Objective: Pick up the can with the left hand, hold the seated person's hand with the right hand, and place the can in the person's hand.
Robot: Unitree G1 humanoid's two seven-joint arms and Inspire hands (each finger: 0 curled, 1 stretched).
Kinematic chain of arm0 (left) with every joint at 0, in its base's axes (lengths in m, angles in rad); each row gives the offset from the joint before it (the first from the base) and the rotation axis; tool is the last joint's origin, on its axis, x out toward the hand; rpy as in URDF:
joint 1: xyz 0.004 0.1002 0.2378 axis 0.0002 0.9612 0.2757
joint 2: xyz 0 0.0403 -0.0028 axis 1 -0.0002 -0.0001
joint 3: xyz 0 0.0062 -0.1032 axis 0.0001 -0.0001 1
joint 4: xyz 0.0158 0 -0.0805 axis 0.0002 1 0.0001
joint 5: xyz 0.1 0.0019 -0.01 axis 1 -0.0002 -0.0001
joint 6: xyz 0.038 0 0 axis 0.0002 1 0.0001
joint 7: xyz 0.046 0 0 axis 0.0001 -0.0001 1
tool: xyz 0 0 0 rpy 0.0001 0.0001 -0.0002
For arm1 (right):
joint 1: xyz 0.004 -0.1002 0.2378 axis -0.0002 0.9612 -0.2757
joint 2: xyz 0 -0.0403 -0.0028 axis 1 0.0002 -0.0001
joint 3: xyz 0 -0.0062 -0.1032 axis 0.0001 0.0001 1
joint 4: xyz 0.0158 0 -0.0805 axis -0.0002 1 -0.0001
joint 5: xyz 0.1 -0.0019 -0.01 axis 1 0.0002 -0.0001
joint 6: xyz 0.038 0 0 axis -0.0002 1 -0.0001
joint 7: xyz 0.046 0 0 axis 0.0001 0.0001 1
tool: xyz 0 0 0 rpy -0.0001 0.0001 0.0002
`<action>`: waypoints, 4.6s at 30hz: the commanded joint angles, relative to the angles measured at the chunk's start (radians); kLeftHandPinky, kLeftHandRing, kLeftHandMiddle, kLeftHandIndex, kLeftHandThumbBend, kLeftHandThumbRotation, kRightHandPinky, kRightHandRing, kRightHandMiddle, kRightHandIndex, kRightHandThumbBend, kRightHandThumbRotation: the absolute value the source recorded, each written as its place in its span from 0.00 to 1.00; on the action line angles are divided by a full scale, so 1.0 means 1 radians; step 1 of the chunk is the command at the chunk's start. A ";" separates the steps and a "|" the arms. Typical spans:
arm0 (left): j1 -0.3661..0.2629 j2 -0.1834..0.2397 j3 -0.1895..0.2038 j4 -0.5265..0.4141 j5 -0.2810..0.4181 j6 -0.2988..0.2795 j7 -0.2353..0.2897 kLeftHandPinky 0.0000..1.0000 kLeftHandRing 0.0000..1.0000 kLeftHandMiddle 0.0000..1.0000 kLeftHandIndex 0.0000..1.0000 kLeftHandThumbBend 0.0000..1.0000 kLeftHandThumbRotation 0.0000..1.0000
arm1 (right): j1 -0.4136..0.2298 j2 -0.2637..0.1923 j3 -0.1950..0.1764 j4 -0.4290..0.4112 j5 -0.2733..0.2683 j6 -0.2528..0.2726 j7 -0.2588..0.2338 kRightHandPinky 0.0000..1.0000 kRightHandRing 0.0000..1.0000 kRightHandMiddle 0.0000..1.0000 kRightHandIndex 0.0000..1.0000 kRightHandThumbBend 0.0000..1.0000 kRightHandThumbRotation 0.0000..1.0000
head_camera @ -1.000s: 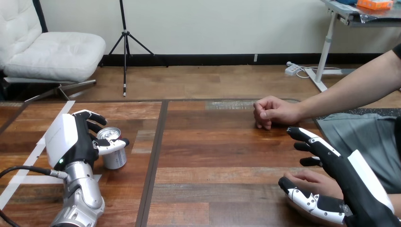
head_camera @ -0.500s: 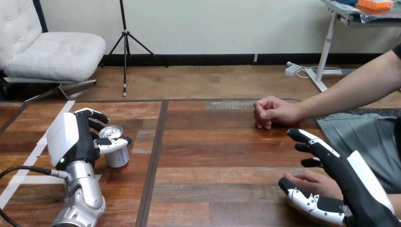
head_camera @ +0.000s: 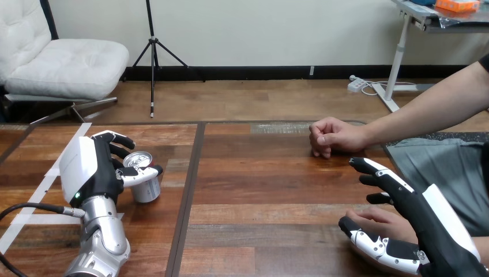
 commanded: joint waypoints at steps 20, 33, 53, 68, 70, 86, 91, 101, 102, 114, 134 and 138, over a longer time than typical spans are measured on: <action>-0.012 -0.025 0.020 -0.098 -0.046 -0.113 -0.002 0.41 0.44 0.48 0.54 0.69 0.00 | -0.040 0.001 0.004 -0.046 0.006 -0.007 -0.008 0.77 0.88 0.91 0.89 0.43 0.18; 0.039 -0.047 0.019 -0.218 -0.063 -0.158 -0.029 0.41 0.43 0.47 0.53 0.68 0.00 | -0.046 0.002 0.006 -0.042 0.001 -0.010 -0.011 0.76 0.87 0.91 0.89 0.42 0.18; 0.150 -0.101 0.009 -0.473 -0.059 -0.186 -0.081 0.39 0.42 0.46 0.52 0.71 0.00 | -0.051 0.009 0.007 -0.047 -0.005 -0.001 -0.017 0.75 0.87 0.92 0.89 0.42 0.15; 0.236 -0.144 -0.001 -0.651 -0.037 -0.182 -0.125 0.39 0.42 0.46 0.51 0.71 0.00 | -0.058 0.007 0.001 -0.045 -0.014 -0.012 -0.024 0.79 0.89 0.92 0.90 0.45 0.15; 0.247 -0.150 0.000 -0.671 -0.034 -0.178 -0.132 0.39 0.42 0.46 0.51 0.71 0.00 | -0.059 0.009 0.000 -0.043 -0.013 -0.014 -0.026 0.79 0.89 0.92 0.90 0.46 0.15; 0.304 -0.186 0.008 -0.760 -0.024 -0.174 -0.172 0.39 0.42 0.47 0.51 0.71 0.00 | -0.050 -0.008 -0.014 -0.067 -0.041 -0.024 -0.039 0.87 0.95 0.96 0.93 0.58 0.18; 0.314 -0.190 0.007 -0.767 -0.015 -0.173 -0.175 0.39 0.42 0.47 0.51 0.71 0.00 | -0.046 -0.031 -0.030 -0.090 -0.123 -0.038 -0.060 0.95 0.99 0.99 0.96 0.66 0.18; 0.332 -0.200 0.004 -0.777 -0.013 -0.175 -0.186 0.37 0.41 0.47 0.51 0.71 0.00 | -0.036 -0.071 -0.073 -0.148 -0.351 -0.040 -0.112 1.00 1.00 1.00 0.97 0.78 0.15; 0.332 -0.201 0.004 -0.778 -0.012 -0.175 -0.186 0.37 0.41 0.47 0.51 0.71 0.00 | -0.035 -0.074 -0.075 -0.152 -0.367 -0.038 -0.115 1.00 1.00 1.00 0.98 0.79 0.15; 0.342 -0.204 0.002 -0.779 0.003 -0.171 -0.187 0.35 0.41 0.47 0.51 0.70 0.00 | -0.022 -0.102 -0.120 -0.231 -0.573 0.038 -0.097 1.00 1.00 0.97 0.95 0.94 0.09; 0.354 -0.210 0.005 -0.786 0.006 -0.166 -0.190 0.34 0.40 0.47 0.51 0.70 0.00 | -0.024 -0.168 -0.160 -0.256 -0.638 0.124 0.038 1.00 0.98 0.94 0.90 0.98 0.08; 0.354 -0.210 0.007 -0.786 0.005 -0.168 -0.192 0.34 0.40 0.47 0.51 0.69 0.00 | -0.025 -0.178 -0.162 -0.255 -0.632 0.134 0.058 1.00 0.97 0.94 0.90 0.98 0.09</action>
